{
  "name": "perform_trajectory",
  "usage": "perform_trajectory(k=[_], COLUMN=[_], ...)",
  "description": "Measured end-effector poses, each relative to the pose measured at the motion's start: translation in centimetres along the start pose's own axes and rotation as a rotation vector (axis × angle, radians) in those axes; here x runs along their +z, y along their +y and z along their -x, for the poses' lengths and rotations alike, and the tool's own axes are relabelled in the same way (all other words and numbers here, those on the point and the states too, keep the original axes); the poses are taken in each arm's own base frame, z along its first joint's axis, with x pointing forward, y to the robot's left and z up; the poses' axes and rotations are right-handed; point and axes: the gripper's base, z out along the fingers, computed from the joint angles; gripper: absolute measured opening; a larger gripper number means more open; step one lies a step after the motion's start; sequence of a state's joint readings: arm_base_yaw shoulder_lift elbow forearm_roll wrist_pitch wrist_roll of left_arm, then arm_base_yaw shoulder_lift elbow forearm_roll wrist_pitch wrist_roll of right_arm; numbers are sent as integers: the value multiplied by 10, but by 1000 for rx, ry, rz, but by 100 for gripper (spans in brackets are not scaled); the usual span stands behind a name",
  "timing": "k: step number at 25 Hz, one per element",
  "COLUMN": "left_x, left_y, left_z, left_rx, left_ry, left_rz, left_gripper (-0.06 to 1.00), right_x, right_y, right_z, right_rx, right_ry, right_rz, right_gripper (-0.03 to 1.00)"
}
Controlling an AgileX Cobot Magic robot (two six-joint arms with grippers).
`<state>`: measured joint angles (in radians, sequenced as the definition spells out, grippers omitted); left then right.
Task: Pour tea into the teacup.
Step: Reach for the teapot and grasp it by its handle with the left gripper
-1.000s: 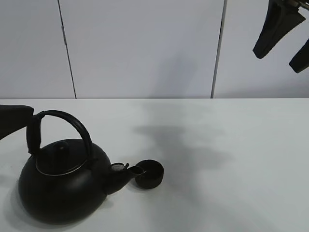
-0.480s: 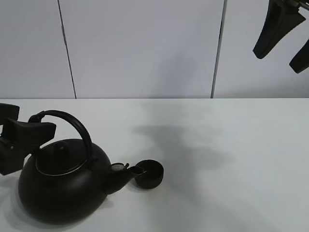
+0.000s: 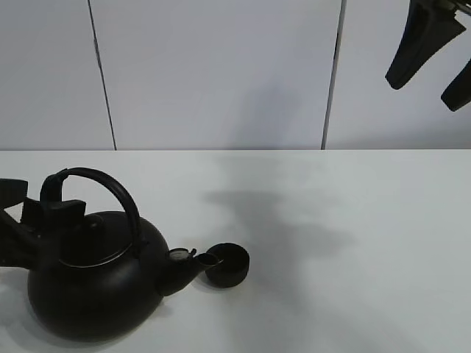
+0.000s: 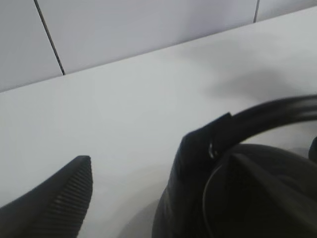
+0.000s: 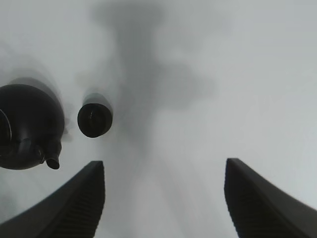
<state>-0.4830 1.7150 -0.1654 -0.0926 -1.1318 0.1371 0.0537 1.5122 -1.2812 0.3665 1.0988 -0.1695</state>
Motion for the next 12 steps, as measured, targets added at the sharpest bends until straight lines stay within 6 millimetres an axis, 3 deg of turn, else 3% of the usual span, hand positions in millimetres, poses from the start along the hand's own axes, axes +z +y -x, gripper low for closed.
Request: perform_trajectory(k=[6,12], left_x=[1,1], left_y=[0,0], left_z=[-3,-3], left_rx=[0,0], left_ry=[12,12], left_rz=[1,1], left_gripper=[53,37], right_x=[0,0], right_y=[0,0], right_z=[1,2], right_rx=[0,0], right_ry=[-14,-25], right_rz=[-2,-4], right_gripper=[47,47])
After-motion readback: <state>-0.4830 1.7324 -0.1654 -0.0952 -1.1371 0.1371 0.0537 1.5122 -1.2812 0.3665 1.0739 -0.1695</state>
